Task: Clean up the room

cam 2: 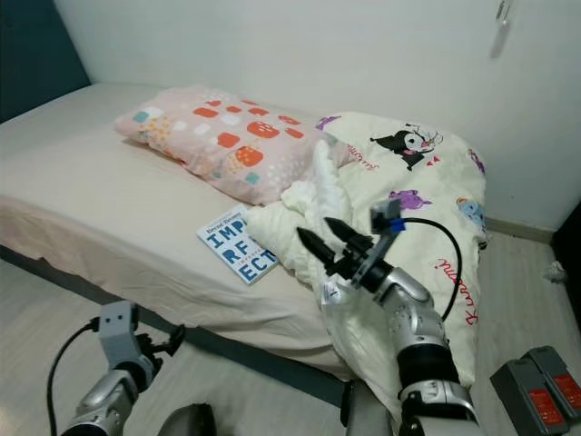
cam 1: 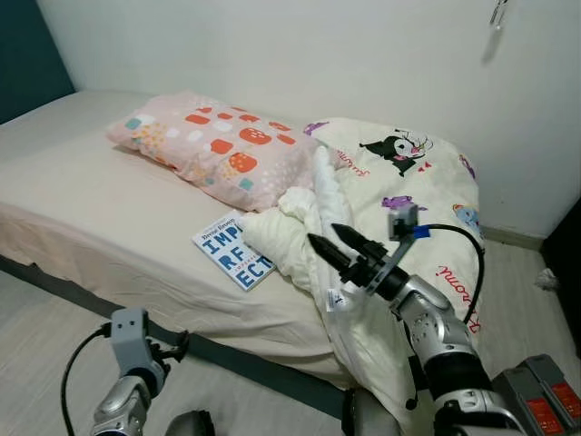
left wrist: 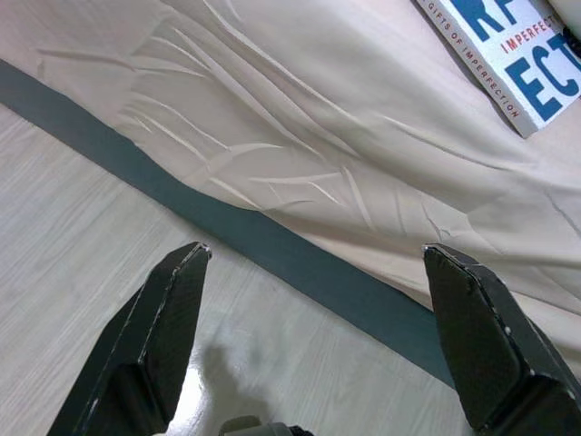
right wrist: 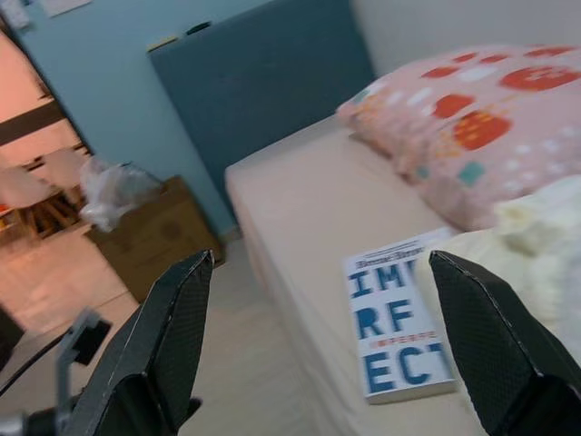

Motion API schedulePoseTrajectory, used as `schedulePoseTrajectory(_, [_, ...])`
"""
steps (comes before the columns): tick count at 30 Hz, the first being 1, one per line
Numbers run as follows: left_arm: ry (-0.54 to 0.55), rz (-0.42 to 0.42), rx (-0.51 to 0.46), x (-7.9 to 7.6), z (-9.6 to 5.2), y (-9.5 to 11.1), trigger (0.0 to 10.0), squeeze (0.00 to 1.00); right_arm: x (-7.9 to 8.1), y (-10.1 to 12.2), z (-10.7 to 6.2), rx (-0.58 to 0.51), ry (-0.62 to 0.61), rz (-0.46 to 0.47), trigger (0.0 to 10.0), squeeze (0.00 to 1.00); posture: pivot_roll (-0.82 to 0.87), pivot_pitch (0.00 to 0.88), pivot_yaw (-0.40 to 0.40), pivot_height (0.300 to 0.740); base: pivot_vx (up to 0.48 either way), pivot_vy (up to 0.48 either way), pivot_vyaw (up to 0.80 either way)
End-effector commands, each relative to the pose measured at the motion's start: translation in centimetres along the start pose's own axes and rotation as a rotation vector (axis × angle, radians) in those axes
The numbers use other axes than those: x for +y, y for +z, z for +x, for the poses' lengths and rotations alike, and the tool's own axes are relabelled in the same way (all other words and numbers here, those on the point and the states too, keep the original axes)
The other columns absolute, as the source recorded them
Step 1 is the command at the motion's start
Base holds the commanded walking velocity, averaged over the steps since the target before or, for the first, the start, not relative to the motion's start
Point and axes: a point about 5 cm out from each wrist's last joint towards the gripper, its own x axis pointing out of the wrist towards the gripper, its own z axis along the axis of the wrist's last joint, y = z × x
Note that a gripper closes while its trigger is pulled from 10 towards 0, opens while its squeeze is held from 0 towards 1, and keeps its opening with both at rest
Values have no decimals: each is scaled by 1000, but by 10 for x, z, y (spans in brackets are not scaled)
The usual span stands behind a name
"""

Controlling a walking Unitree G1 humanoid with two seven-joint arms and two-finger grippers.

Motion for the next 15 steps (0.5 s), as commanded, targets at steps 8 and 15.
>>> schedulePoseTrajectory(8, [14,35,35,20,-19,-18,10000,0,-11,1,11,1,-217,-74,10000,0,-12,77,22,492,0,0,0])
schedulePoseTrajectory(15, [-6,98,108,39,-47,-44,10000,0,-27,-15,7,241,-407,-279,10000,0,64,153,50,467,0,0,0])
